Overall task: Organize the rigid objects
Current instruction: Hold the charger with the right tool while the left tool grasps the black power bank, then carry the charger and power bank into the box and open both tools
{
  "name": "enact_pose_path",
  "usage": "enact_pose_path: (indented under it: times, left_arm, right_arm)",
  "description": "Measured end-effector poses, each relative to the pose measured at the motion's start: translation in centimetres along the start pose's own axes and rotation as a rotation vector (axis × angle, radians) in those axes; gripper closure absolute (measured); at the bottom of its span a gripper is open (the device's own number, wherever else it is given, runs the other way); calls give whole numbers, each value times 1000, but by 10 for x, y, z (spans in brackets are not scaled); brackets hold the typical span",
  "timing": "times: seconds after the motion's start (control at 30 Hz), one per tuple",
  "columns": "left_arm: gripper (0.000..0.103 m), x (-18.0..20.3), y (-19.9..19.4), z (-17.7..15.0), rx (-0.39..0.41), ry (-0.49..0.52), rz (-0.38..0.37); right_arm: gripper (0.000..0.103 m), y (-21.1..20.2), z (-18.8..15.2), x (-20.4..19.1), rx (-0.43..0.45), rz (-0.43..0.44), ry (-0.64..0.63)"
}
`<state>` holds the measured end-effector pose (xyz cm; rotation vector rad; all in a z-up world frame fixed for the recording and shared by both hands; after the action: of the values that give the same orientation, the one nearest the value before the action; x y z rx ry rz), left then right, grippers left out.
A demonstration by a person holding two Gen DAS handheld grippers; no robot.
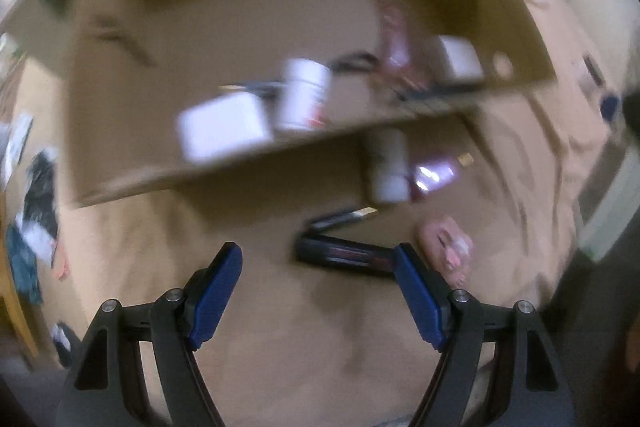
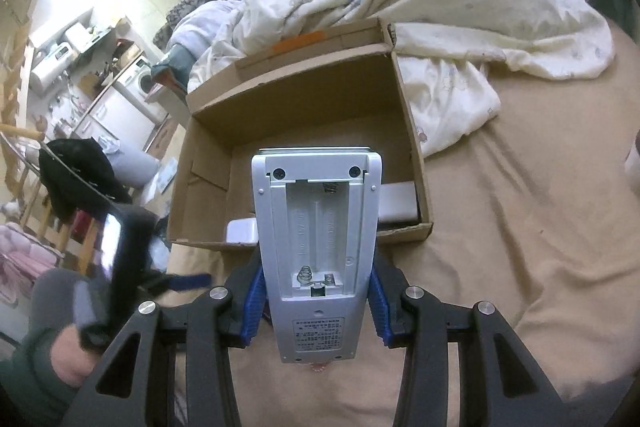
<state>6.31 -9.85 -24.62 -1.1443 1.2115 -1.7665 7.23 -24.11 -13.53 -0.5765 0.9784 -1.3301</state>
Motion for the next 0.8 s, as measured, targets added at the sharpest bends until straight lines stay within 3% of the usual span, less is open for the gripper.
enact_pose_path:
  times: [0.1, 0.23, 0.8]
  left_arm:
    - [28, 10, 17, -3, -46, 64, 22]
    - [27, 11, 31, -6, -81, 57, 12]
    - [24, 22, 42, -4, -106, 134, 52]
  right_arm:
    - [57, 2, -1, 1, -17, 4, 9]
    - [57, 2, -3, 0, -23, 14, 14]
    - [57, 9, -8, -2, -51, -14, -10]
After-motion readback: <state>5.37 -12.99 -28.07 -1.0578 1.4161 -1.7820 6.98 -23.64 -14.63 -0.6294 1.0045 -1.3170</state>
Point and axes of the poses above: each gripper's, at about its wrist camera, not at the fingertips, and y roughly the way its jaws point, x to its right, z to its top, the point moved 10 cm from there along y, roughly the way its jaws point, and after that the axes turned 12 degrees about -z, right-handed, at the moved point
